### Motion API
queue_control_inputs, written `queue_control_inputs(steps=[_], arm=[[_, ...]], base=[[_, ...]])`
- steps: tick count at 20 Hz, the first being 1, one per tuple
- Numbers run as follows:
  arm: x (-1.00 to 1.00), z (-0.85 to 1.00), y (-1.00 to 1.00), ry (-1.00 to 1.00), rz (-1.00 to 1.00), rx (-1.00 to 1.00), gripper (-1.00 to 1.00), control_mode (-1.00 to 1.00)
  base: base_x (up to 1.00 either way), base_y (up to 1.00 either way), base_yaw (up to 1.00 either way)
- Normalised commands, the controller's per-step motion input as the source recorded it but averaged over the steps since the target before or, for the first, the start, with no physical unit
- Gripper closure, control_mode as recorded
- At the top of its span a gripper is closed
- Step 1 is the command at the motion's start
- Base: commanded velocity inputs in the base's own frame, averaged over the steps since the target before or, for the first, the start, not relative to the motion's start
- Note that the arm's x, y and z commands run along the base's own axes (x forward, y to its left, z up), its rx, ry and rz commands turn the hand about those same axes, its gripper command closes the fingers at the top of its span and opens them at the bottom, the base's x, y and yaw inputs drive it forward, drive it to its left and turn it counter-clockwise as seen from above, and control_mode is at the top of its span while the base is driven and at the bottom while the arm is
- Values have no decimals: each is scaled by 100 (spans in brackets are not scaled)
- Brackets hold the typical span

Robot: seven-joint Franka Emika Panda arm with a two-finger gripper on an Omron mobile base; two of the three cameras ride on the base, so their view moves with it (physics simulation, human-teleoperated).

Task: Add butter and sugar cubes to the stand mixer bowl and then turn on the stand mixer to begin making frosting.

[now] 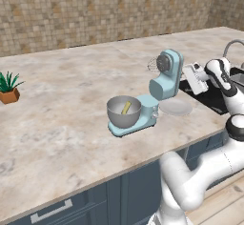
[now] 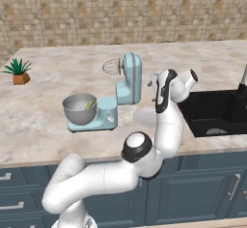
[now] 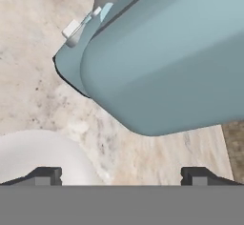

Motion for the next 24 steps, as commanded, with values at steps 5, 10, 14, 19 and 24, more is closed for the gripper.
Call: queue_control_inputs(steps=[5, 10, 14, 19, 24], arm=[[-16, 2, 22, -6, -11, 4, -100, -100], [-40, 18, 22, -11, -5, 5, -100, -100], [-46, 17, 19, -10, 2, 6, -100, -100], [-16, 1, 29, -2, 11, 1, -100, -100], [8, 0, 17, 0, 12, 0, -100, -100]], base=[[0, 0, 0], [0, 0, 0], [0, 0, 0], [0, 0, 0], [0, 0, 0]])
